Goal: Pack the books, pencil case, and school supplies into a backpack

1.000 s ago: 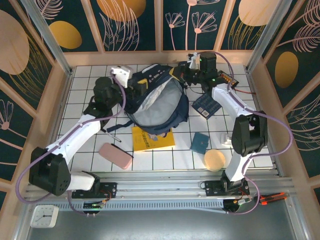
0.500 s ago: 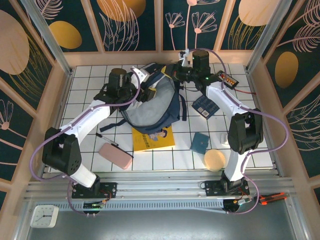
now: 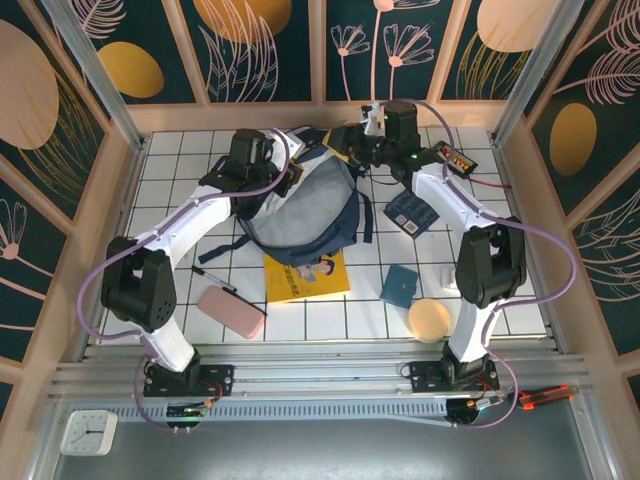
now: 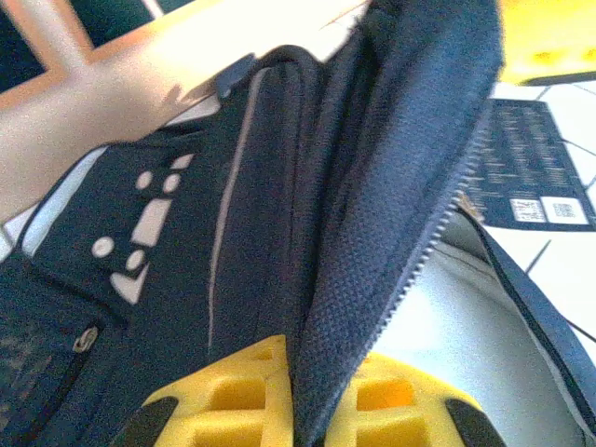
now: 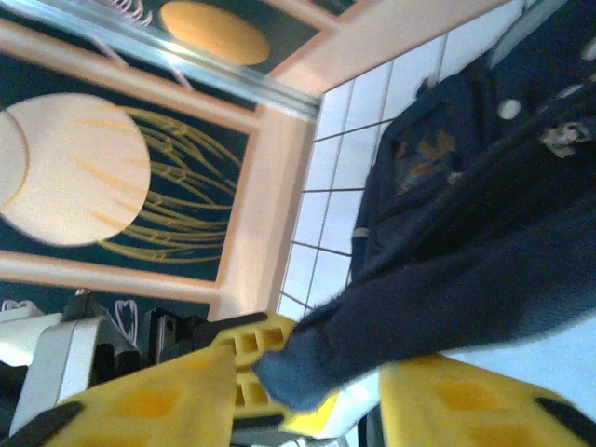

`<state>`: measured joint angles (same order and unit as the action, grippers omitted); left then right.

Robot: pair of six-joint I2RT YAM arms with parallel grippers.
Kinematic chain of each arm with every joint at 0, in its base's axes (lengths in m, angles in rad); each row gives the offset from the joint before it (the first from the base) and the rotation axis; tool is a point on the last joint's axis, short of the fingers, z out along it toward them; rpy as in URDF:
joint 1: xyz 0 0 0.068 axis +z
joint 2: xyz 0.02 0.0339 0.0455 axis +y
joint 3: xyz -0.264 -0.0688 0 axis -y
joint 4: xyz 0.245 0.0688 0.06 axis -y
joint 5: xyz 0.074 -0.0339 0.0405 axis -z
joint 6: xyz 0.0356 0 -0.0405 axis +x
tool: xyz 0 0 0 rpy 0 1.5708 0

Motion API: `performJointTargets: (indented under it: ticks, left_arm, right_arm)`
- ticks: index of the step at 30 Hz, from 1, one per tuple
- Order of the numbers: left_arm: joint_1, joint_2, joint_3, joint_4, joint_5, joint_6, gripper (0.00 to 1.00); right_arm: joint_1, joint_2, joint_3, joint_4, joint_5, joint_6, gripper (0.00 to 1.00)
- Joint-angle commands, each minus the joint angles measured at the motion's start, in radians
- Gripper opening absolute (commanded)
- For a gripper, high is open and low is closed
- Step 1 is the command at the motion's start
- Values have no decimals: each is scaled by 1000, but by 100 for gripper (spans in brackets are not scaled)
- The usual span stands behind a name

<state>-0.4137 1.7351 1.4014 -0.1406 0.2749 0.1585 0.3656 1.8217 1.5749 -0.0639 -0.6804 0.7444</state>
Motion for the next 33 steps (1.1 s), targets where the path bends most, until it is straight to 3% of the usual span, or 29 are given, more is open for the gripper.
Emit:
performJointTargets:
  ticks: [1, 5, 9, 13, 19, 25, 33]
  left_arm:
    - [3, 29, 71, 22, -140, -147, 0]
    - [-17, 93, 130, 28, -150, -197, 0]
    - [-34, 163, 193, 22, -162, -227, 0]
    - [-53, 207, 221, 46, -131, -259, 0]
    - [-81, 230, 226, 49, -119, -272, 0]
    - [-96, 206, 174, 53, -106, -281, 0]
    - [-125, 185, 105, 52, -91, -293, 0]
  right_arm:
    - [-65, -142, -51, -146, 141, -58, 57]
    - [-181, -274, -193, -338, 262, -86, 60]
    - [-346, -337, -343, -457, 280, -103, 62]
    - [-470, -355, -440, -381, 342, -142, 63]
    - [-520, -155, -380, -191, 352, -222, 64]
    - [-543, 60, -264, -118, 388, -255, 64]
    - [-551, 233, -144, -66, 420, -292, 65]
